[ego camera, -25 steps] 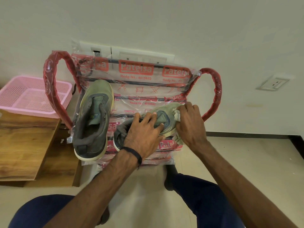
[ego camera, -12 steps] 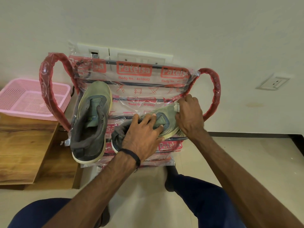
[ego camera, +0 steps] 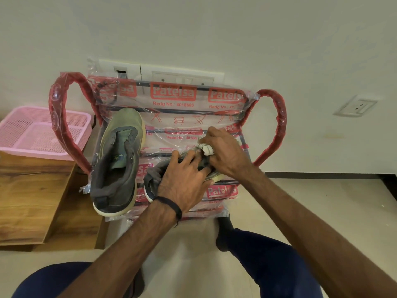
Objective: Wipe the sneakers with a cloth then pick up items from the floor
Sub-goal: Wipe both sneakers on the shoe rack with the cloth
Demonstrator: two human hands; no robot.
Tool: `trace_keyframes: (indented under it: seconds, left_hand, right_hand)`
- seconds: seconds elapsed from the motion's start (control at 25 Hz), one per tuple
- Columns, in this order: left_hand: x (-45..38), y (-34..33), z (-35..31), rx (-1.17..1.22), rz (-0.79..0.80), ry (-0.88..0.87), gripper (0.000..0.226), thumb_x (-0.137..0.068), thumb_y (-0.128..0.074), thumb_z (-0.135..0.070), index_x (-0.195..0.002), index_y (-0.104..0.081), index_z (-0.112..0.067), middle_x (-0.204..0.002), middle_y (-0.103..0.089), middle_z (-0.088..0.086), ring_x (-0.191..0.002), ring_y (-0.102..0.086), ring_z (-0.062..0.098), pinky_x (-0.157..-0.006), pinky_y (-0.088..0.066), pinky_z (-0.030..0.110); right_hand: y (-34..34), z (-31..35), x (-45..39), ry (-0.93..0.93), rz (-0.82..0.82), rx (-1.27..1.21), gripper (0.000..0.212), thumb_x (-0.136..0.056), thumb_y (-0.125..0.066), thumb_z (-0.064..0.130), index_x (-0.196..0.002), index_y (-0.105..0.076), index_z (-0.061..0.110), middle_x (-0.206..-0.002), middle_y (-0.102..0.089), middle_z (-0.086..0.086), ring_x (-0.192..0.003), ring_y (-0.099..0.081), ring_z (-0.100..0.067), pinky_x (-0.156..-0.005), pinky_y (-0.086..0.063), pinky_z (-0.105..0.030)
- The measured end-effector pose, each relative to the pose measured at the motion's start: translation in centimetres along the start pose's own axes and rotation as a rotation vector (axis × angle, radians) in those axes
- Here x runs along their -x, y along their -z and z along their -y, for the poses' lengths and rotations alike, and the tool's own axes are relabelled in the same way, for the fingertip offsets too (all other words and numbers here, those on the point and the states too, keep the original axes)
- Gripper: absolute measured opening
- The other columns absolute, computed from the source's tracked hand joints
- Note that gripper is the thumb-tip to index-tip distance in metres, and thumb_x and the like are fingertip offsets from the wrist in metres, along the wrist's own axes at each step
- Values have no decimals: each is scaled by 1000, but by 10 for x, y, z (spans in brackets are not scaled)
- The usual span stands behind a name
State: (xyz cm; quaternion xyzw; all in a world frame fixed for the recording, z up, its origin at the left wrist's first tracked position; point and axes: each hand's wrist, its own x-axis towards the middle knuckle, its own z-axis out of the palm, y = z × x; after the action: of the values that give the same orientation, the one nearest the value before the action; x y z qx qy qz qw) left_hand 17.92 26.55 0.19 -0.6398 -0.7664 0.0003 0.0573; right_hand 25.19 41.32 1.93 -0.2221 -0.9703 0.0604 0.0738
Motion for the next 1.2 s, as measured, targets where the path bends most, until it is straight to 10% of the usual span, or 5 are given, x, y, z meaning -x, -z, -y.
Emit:
trace_keyframes:
  seconds: [0.56, 1.0, 1.2]
  left_hand:
    - [-1, -1, -2, 0, 24, -10, 50, -104, -32, -55, -147, -41, -31, -161, -28, 10, -142, -25, 29, -109, -19, 56]
    - [1, -4, -1, 52, -41, -6, 40, -98, -47, -55, -128, -62, -33, -136, -60, 1, -132, -41, 24, -104, -28, 54]
    - [-4, -5, -4, -15, -13, -17, 48, -102, -33, -58, -140, -50, -33, -155, -40, 8, -137, -34, 27, -104, -26, 55]
  right_hand:
    - [19, -37, -3, -296, -2, 297, 27, -95, -62, 21, -118, -65, 7, -125, -63, -14, -110, -55, -32, -92, -51, -44]
    - [2, 14, -12, 40, 84, -22, 31, -82, -64, 9, -110, -73, 20, -108, -62, 0, -99, -51, -22, -85, -43, -33]
    - [13, -16, 25, 11, -43, 159, 38, -83, -76, 16, -121, -69, 12, -121, -61, -8, -106, -48, -27, -87, -45, -38]
